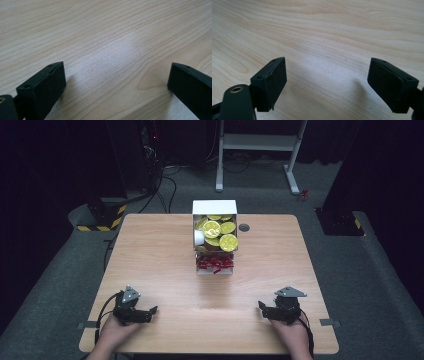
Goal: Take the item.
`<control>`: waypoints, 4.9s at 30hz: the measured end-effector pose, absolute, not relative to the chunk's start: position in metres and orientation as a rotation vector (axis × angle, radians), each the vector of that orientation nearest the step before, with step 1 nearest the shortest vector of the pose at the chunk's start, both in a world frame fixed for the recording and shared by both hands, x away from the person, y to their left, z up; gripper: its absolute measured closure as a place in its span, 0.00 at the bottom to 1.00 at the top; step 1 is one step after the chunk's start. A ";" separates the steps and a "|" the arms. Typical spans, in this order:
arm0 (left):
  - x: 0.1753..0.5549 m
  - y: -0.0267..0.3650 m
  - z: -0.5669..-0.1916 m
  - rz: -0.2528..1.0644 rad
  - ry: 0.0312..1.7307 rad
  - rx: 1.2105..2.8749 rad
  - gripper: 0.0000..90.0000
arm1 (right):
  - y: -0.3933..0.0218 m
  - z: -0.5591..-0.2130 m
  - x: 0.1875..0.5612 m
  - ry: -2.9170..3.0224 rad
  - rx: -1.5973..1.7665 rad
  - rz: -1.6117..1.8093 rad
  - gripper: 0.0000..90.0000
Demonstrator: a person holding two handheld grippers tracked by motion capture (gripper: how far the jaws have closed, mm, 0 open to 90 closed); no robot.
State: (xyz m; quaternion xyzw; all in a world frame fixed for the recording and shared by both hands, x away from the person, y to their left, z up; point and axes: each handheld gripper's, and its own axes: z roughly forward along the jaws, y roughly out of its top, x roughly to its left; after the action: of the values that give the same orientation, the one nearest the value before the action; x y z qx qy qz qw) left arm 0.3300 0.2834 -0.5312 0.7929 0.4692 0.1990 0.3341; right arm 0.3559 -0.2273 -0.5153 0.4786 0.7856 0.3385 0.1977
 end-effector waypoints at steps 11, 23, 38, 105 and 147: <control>0.330 0.284 -0.531 0.522 1.223 2.072 0.02 | -0.233 -0.503 0.352 2.149 1.295 0.995 0.22; 0.328 0.283 -0.531 0.524 1.225 2.072 0.02 | -0.227 -0.491 0.352 2.154 1.273 1.070 0.23; 0.328 0.284 -0.531 0.515 1.217 2.079 0.01 | -0.208 -0.479 0.352 2.131 1.216 1.081 0.36; 0.326 0.283 -0.531 0.515 1.201 2.091 0.01 | -0.156 -0.400 0.362 2.065 1.044 1.317 0.30; 0.325 0.283 -0.531 0.509 1.198 2.094 0.01 | -0.105 -0.335 0.384 2.053 0.873 1.334 0.41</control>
State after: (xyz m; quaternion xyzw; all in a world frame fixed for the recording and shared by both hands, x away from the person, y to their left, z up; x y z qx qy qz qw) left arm 0.3255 0.2832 -0.5308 0.8013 0.4584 0.1949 0.3315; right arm 0.3841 -0.1055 -0.3353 0.3237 0.7609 0.4945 0.2677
